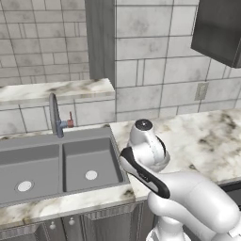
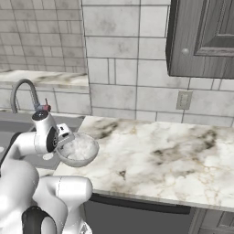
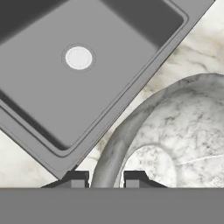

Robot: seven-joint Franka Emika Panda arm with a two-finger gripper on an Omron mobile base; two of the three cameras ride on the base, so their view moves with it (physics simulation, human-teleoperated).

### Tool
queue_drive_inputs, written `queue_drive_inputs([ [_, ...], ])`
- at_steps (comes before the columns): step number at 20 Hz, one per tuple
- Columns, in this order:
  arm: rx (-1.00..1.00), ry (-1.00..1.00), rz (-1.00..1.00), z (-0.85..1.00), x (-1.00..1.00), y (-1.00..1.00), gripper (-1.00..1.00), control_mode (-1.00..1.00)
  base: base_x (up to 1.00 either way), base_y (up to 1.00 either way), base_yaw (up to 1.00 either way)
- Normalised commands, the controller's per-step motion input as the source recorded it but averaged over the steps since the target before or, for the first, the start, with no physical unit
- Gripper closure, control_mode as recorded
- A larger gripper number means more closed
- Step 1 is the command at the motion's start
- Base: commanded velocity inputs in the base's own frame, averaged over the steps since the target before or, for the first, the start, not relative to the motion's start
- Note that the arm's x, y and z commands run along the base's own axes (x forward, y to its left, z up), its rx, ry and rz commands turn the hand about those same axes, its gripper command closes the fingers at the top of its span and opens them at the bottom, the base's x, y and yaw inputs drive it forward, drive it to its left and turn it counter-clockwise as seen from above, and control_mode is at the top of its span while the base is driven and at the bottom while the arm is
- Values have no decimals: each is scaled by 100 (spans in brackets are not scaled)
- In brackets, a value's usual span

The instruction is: Pick the cup and bowl from the counter and place them on the counter next to the sink.

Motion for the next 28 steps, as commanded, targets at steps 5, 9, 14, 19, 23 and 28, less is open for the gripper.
queue_drive_inputs([
  [5,0,0,0,0,0,0,-100,-100,0,0,0],
  [9,0,0,0,0,0,0,-100,-100,0,0,0],
  [14,0,0,0,0,0,0,-100,-100,0,0,0],
  [19,0,0,-2,12,0,0,-100,-100,0,0,0],
  [23,0,0,-1,27,-14,0,-100,-100,0,0,0],
  [28,0,0,-4,23,-31,0,-100,-100,0,0,0],
])
